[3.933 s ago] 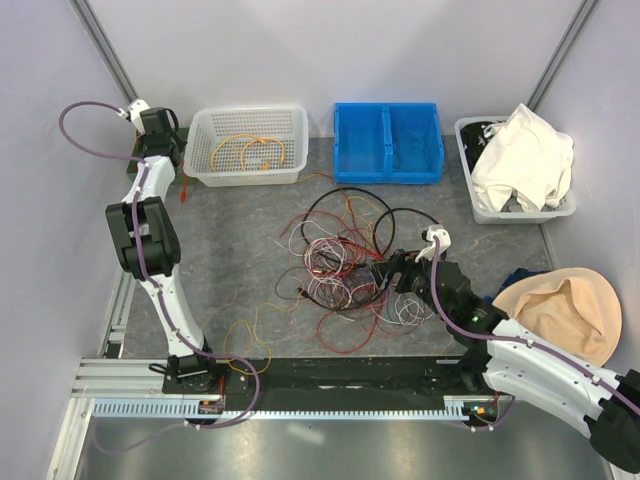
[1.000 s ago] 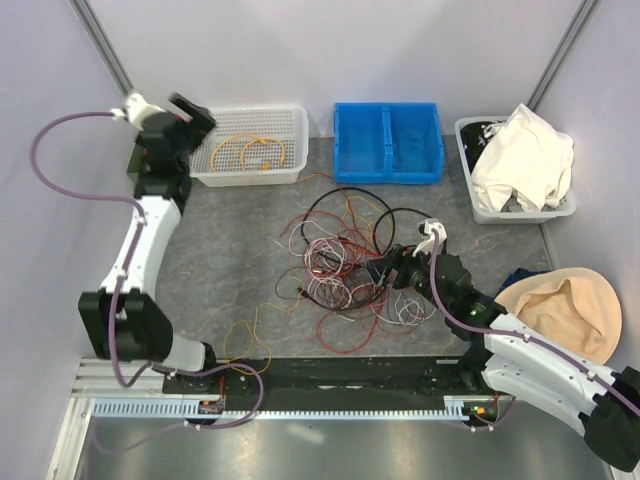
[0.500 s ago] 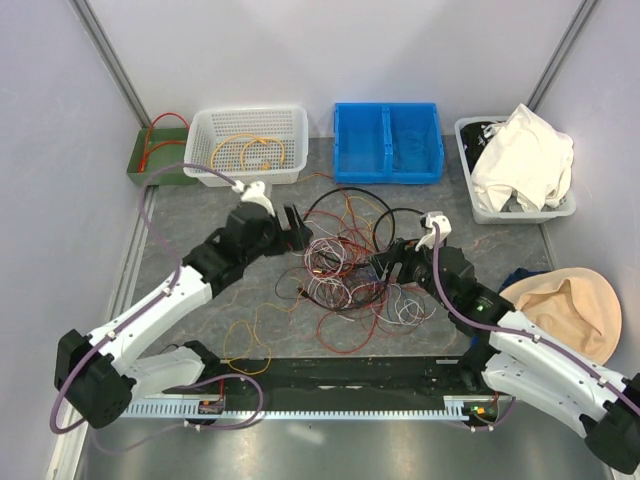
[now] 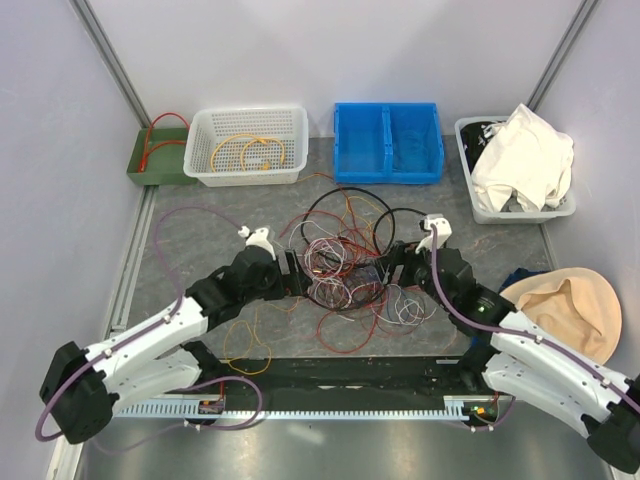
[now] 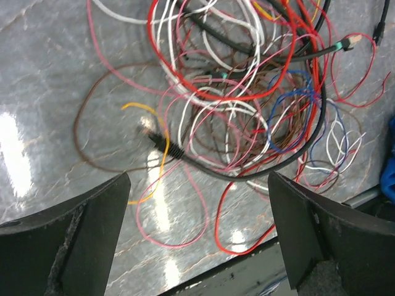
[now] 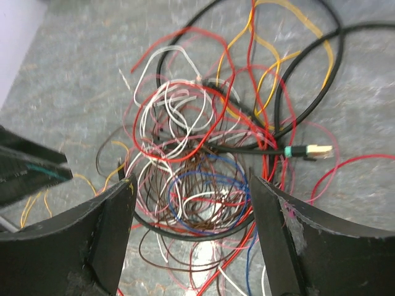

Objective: Untangle the cables

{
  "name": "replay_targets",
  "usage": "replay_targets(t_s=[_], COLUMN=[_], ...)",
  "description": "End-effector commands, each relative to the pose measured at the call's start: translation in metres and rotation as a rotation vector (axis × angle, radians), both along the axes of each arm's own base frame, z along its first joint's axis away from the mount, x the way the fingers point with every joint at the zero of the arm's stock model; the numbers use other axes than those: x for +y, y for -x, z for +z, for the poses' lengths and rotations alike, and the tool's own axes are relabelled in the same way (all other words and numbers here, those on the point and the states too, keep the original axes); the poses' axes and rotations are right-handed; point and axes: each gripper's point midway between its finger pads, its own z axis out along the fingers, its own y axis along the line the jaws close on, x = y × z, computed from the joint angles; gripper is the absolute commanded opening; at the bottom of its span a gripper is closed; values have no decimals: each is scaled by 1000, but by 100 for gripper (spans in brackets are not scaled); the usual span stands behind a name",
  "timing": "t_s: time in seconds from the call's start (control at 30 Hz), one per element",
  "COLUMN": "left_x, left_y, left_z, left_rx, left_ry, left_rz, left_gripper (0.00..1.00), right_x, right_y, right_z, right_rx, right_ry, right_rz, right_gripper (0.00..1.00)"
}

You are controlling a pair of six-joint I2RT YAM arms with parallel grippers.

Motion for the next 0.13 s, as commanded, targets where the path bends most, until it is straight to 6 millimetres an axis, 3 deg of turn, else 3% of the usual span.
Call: replay_targets(t_s=[0.0,0.1], left_x=[-7,-5], left_y=[2,4], left_z=[11,8], left_rx=[-49,-57], left_ry=[95,91], left_rz=[-13,-21], left_gripper=[99,100], right_x=[-14,-14], right_y=[-4,-3], right_z=[7,6], right_rx=[-54,-46], right_ry=[35,52], right_rz=[-48,-42], right_gripper=[82,82])
